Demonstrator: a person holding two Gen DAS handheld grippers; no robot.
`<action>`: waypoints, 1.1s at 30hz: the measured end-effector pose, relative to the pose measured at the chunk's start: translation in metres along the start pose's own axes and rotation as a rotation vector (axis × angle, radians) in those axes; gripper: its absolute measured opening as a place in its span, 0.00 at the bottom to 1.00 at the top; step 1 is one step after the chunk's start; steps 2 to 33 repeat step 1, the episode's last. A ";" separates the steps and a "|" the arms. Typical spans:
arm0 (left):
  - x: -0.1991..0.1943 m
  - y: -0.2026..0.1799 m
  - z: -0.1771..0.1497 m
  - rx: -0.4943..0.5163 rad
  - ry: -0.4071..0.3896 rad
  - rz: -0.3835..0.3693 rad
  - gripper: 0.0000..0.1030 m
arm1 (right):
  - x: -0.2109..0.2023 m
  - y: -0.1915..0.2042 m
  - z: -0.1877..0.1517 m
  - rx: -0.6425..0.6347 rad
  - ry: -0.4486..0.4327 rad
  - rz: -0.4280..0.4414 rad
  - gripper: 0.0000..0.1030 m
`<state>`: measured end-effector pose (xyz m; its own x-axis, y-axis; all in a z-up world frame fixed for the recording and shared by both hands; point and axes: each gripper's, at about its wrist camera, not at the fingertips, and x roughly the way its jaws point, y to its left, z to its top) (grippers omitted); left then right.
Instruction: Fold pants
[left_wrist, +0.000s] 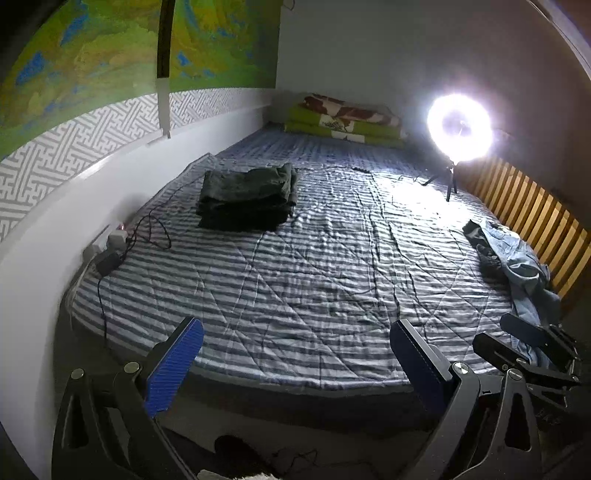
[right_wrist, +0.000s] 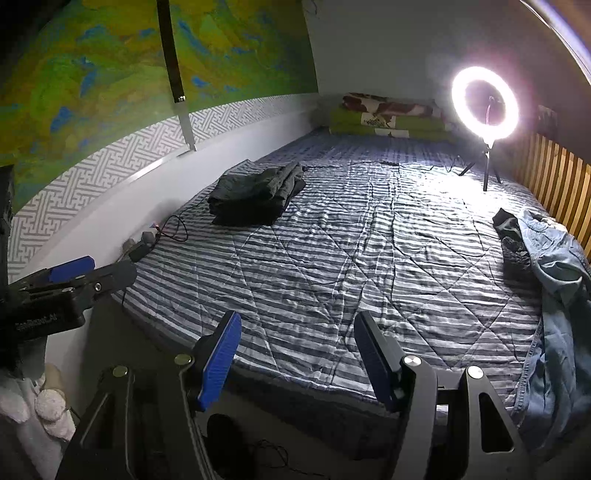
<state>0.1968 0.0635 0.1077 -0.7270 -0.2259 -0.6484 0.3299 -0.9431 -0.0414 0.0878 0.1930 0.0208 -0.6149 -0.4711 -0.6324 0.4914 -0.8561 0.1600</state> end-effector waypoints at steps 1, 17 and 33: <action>0.003 0.000 0.001 0.003 -0.005 0.008 0.99 | 0.002 -0.001 0.000 0.003 0.003 0.000 0.58; 0.003 0.000 0.001 0.003 -0.005 0.008 0.99 | 0.002 -0.001 0.000 0.003 0.003 0.000 0.58; 0.003 0.000 0.001 0.003 -0.005 0.008 0.99 | 0.002 -0.001 0.000 0.003 0.003 0.000 0.58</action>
